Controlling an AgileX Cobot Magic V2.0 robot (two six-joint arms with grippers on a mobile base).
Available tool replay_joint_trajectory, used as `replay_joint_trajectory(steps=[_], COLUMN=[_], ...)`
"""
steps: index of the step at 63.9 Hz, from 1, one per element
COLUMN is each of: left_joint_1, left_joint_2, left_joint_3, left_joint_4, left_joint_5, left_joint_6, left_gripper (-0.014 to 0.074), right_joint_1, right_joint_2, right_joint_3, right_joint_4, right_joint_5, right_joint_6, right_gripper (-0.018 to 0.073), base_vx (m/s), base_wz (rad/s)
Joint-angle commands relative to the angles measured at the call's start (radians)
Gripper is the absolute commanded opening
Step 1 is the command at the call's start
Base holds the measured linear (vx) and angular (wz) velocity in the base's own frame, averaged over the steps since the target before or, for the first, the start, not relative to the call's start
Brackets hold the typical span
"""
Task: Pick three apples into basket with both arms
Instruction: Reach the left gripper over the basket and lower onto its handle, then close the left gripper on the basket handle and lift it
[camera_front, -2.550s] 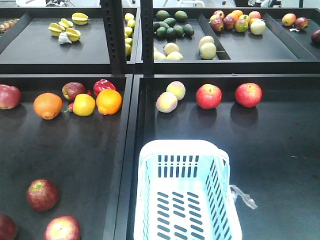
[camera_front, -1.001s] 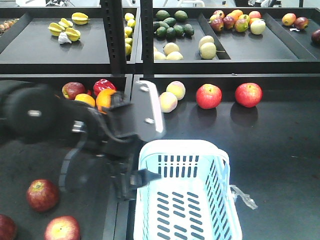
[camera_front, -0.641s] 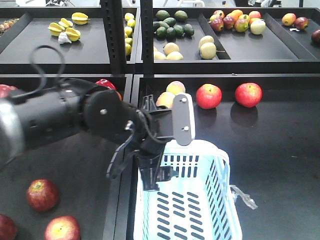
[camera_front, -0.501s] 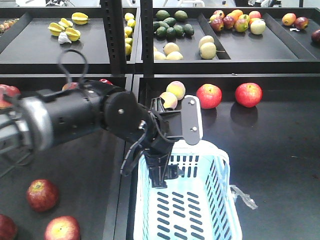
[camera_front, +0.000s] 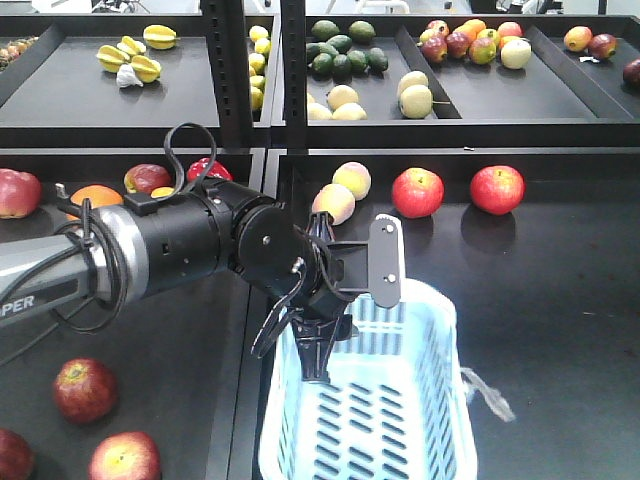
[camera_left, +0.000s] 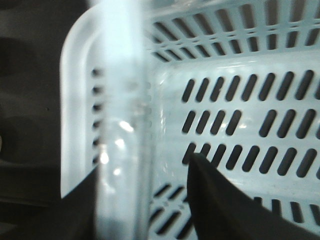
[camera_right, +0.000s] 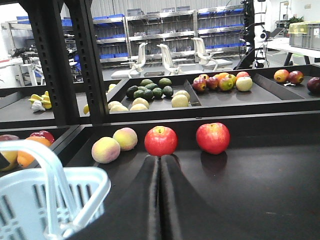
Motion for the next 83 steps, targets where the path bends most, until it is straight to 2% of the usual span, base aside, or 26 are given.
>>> replay_joint_trajectory(steps=[1,22,28,36,52,57,69,83], left_joint_1=[-0.006,-0.004,-0.002,-0.002,-0.001,-0.001,-0.001,-0.001], left_joint_2=[-0.054,-0.148,-0.209,-0.305,-0.527,-0.584,-0.700,-0.749], left_joint_3=[-0.032,-0.032,-0.032,-0.032,-0.032,-0.032,-0.032,-0.032], left_joint_4=[-0.004,-0.003,0.026,0.096,0.324,0.361,0.360,0.360], left_joint_5=[-0.038,-0.017,0.024,0.103,0.160,0.182,0.269,0.323], left_joint_6=[0.004,0.003,0.002,-0.028,-0.215,-0.242,-0.244,-0.244], left_gripper=[-0.0010,-0.0008,-0.0008,-0.0008,-0.0008,-0.0008,-0.0008,-0.0008], right_joint_1=[-0.002,-0.002,-0.002,-0.002,-0.002,-0.002,-0.002,-0.002], right_joint_2=[-0.007,-0.007,-0.007,-0.007,-0.007,-0.007,-0.007,-0.007], right_joint_3=[0.014,0.014,0.014,0.014,0.014,0.014,0.014,0.014], right_joint_4=[-0.005,-0.005,-0.005,-0.005,-0.005,-0.005,-0.005,-0.005], right_joint_5=[-0.074,-0.073,-0.073,-0.073,-0.073,-0.073,-0.073,-0.073], right_joint_6=[-0.006,-0.006,-0.006,-0.006,-0.006,-0.006,-0.006,-0.006], right_gripper=[-0.0009,-0.0009,-0.0009,-0.0009,-0.0009,-0.0009,-0.0009,-0.0009], base_vx=[0.00,0.00,0.00,0.00,0.00,0.00,0.00,0.00], base_wz=[0.00,0.00,0.00,0.00,0.00,0.00,0.00,0.00])
